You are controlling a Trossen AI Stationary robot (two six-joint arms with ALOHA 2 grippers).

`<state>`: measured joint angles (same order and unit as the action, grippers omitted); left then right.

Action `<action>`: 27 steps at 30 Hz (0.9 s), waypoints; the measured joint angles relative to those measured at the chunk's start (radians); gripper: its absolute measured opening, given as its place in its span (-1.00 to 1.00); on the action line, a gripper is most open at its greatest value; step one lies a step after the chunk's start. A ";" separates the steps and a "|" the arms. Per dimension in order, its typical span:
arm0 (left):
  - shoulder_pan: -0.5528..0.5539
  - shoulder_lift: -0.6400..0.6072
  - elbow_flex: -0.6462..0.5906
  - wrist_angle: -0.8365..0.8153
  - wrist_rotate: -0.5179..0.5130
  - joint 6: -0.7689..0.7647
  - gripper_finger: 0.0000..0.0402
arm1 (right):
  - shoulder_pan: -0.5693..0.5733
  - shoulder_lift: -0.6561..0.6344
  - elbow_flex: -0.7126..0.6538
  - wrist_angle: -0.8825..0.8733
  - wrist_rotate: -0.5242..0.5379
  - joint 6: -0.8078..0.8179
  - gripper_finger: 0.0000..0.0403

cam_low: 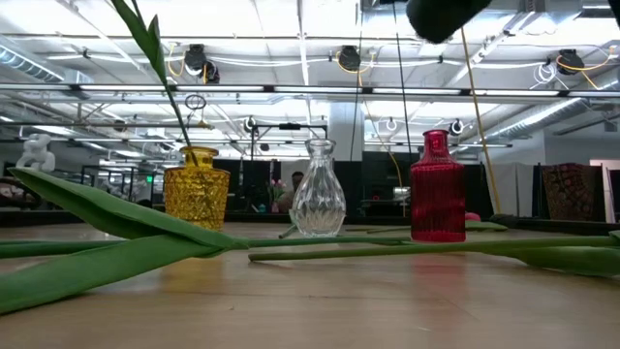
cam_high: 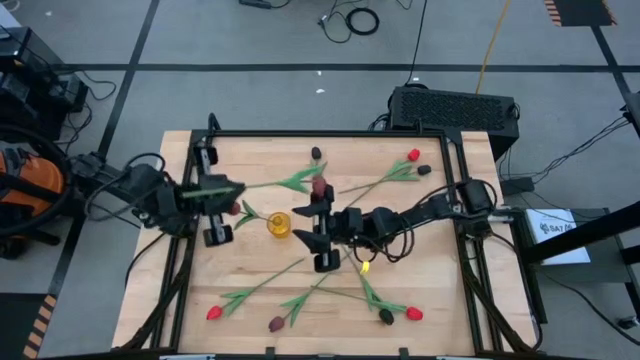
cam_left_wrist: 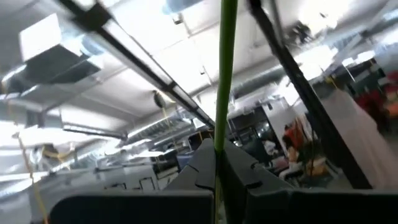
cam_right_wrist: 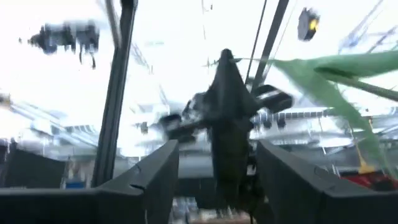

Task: Sort flowers into vase by color
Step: Put the top red tulip into the yellow vase

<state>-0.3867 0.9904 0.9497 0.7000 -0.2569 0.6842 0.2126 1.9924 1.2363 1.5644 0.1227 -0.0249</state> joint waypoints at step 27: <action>0.012 -0.132 0.000 -0.119 0.126 0.114 -0.98 | -0.017 -0.003 0.149 -0.212 -0.018 0.019 0.01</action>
<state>-0.3752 0.8580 0.9497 0.5809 -0.1312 0.7979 0.1951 1.9896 1.3849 1.3523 0.1043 -0.0063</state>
